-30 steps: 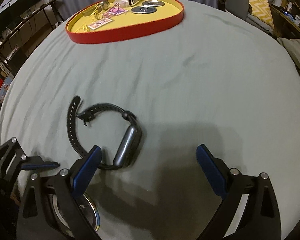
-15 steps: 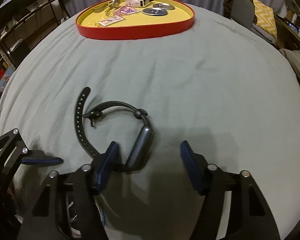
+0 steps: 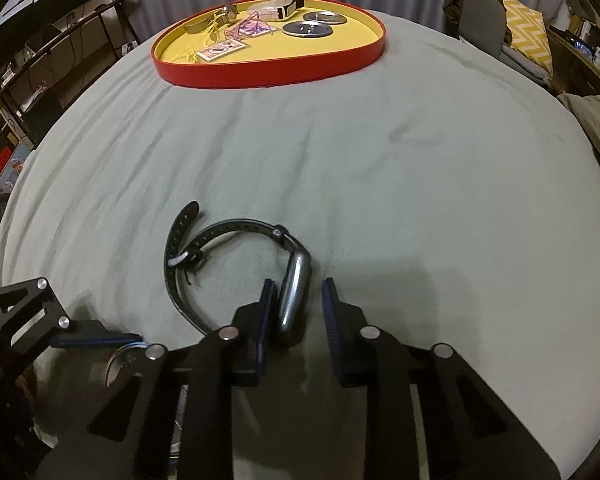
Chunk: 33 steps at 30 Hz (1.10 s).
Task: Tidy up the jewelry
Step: 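Grasp the silver pin badge with the left tool while the right tool grasps the black smartwatch, then carry the silver pin badge and black smartwatch over the tray with both tools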
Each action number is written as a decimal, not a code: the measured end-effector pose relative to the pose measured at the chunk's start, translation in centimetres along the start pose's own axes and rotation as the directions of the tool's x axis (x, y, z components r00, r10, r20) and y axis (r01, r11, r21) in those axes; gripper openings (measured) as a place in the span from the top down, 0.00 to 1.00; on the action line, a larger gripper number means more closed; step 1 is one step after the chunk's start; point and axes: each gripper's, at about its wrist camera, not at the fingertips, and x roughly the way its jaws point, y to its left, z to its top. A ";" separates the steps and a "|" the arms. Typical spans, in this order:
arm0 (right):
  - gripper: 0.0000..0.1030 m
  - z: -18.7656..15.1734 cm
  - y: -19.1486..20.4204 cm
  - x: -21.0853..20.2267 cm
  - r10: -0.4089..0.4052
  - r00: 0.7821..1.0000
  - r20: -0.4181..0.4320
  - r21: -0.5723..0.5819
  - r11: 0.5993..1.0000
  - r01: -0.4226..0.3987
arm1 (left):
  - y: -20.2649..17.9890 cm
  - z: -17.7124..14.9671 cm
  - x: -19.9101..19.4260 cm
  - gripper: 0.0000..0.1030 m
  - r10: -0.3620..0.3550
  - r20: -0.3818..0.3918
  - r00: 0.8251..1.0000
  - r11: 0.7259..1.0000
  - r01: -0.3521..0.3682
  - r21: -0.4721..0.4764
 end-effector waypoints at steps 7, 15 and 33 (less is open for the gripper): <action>0.87 0.1 0.1 0.0 0.000 1.000 0.005 0.000 1.000 0.000 | 0.2 0.1 0.0 0.30 0.000 0.004 1.000 1.000 0.000 0.000; 0.89 0.2 -0.3 -0.1 0.012 1.000 0.016 0.019 1.000 -0.012 | 0.3 0.1 -0.1 0.30 -0.002 0.006 1.000 1.000 0.002 -0.004; 0.89 2.2 -1.6 -2.4 0.011 0.997 0.082 0.057 0.998 -0.016 | 2.3 0.9 -2.2 0.30 0.004 0.073 0.997 0.996 0.003 -0.089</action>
